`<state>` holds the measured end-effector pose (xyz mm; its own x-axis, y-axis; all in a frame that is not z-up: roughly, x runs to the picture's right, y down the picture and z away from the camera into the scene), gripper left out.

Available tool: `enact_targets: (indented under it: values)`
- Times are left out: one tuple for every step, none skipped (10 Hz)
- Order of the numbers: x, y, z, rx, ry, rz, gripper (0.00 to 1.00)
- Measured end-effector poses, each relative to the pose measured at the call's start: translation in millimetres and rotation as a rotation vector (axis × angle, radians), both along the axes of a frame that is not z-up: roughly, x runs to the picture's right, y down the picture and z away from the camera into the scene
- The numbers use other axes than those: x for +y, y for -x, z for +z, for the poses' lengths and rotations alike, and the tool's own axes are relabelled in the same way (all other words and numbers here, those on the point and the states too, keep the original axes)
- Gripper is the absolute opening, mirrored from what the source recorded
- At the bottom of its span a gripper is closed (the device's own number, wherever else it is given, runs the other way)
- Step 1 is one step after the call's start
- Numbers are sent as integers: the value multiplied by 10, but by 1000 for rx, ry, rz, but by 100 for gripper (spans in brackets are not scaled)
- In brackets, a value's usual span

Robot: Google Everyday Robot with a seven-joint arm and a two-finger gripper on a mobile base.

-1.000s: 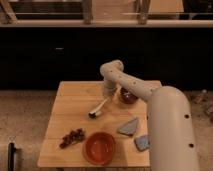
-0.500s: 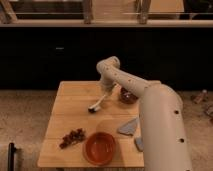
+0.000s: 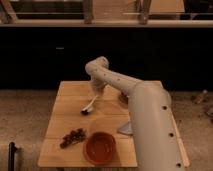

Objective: Wipe table surface with brush

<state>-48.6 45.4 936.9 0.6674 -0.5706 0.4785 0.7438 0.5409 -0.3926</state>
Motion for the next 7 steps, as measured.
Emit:
enact_targets:
  values:
    - [88, 41, -39, -14, 8, -16, 1]
    - [204, 76, -89, -31, 16, -32, 1]
    - [281, 37, -111, -31, 22, -30, 1]
    - [298, -31, -110, -24, 24, -22, 1]
    - [308, -138, -100, -9, 25, -9, 1]
    - [309, -305, -80, 18, 25, 12, 1]
    - [295, -437, -50, 41, 22, 30, 1]
